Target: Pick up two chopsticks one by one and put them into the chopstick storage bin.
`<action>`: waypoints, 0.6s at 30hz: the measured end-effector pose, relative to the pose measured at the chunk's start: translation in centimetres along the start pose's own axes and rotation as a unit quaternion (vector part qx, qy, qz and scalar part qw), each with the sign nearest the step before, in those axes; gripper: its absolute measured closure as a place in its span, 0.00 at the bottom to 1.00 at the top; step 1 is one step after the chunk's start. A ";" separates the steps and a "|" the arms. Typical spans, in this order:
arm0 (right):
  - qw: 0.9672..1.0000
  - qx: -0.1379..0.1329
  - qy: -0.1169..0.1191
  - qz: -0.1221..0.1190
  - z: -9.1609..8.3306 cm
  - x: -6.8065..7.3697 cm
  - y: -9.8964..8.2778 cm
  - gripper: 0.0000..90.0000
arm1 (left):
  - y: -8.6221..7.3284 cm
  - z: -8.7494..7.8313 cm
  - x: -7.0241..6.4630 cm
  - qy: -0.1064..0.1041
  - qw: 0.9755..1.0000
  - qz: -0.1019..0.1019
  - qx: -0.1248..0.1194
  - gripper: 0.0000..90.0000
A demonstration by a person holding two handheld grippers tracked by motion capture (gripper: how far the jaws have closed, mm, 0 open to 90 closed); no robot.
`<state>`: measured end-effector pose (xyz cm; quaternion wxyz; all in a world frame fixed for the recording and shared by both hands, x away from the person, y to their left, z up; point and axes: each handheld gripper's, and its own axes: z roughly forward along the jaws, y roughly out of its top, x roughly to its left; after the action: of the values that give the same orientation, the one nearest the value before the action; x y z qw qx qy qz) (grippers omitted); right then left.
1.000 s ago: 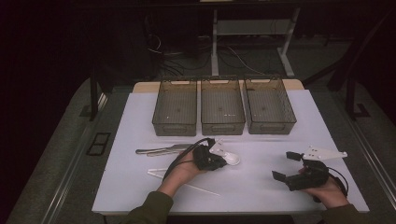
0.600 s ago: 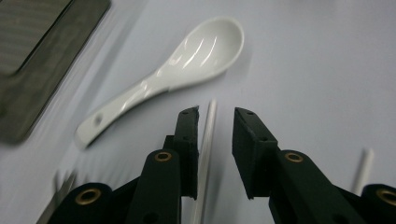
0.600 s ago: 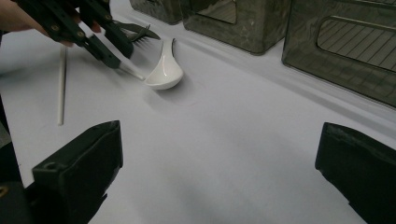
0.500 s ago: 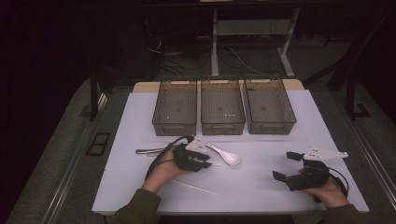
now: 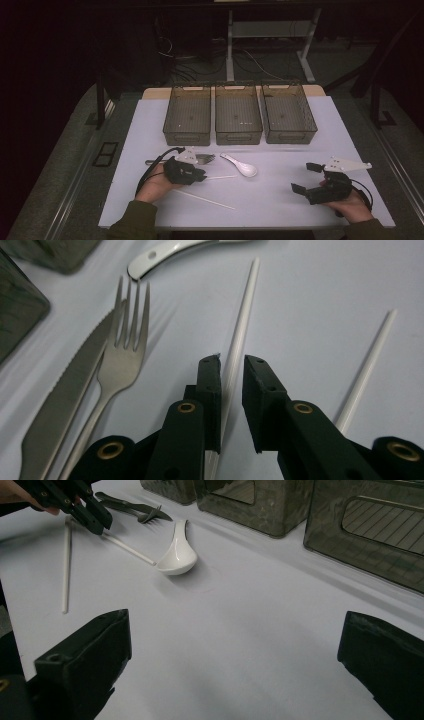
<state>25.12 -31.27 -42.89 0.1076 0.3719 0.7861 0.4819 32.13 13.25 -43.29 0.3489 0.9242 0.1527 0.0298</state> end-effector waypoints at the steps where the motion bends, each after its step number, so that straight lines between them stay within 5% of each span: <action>1: 1.000 0.000 0.000 -0.001 0.0 0.0 0.0 0.01 | -0.1 0.1 0.0 -0.001 1.000 0.001 0.004 0.85; 9: 1.000 0.000 0.001 -0.001 0.0 0.0 0.0 0.01 | -0.8 0.1 0.5 0.001 1.000 0.005 0.016 0.88; 18: 1.000 0.001 0.002 -0.003 0.0 0.0 0.0 0.01 | -0.8 0.1 0.5 -0.004 0.999 0.047 0.022 0.91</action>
<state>25.08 -31.23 -42.89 0.1072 0.3684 0.7877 0.4820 32.39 13.86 -43.91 0.3277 0.9378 0.1081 0.0392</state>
